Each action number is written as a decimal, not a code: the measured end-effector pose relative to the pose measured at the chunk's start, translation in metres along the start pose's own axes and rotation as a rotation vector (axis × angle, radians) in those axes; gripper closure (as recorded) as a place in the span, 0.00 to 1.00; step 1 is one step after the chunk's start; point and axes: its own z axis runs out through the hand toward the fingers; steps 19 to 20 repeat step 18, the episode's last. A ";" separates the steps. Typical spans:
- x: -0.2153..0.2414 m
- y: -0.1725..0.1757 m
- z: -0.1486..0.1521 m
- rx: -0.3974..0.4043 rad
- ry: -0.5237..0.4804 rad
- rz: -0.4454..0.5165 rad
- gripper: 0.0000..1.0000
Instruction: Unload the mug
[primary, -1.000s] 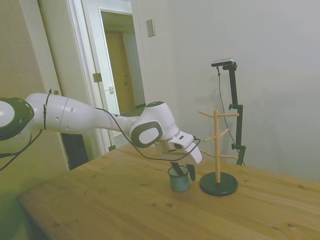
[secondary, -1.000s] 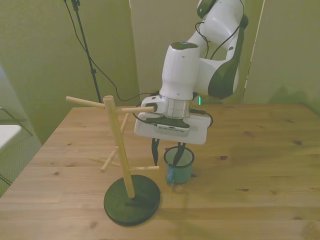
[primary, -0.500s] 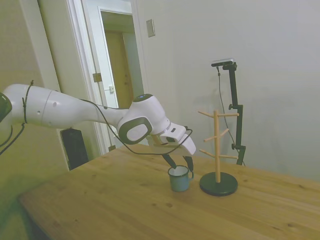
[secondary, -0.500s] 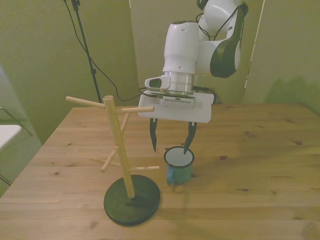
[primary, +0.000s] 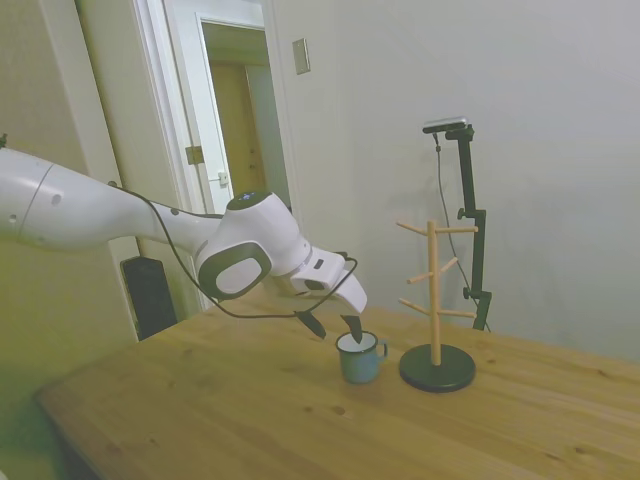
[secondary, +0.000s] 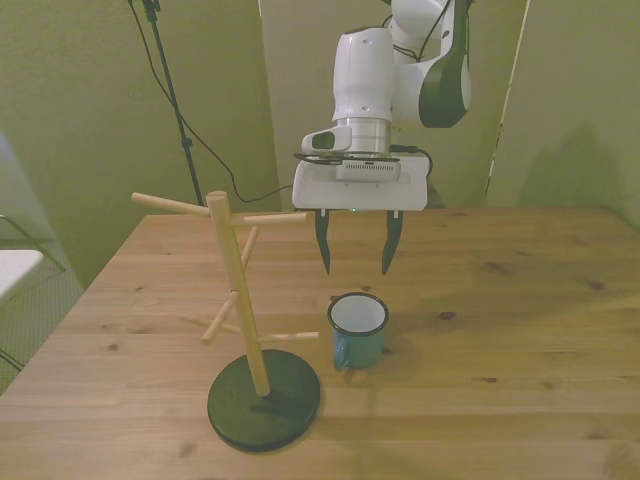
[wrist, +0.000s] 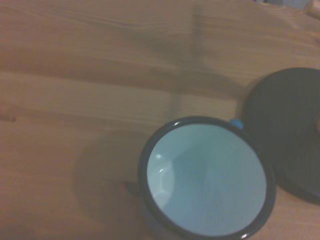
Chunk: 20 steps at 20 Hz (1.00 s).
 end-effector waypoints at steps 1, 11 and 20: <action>-0.004 0.002 -0.002 0.000 -0.008 -0.012 0.00; -0.049 -0.006 -0.044 -0.108 -0.101 0.032 0.00; -0.059 -0.011 -0.042 -0.185 -0.138 0.066 0.00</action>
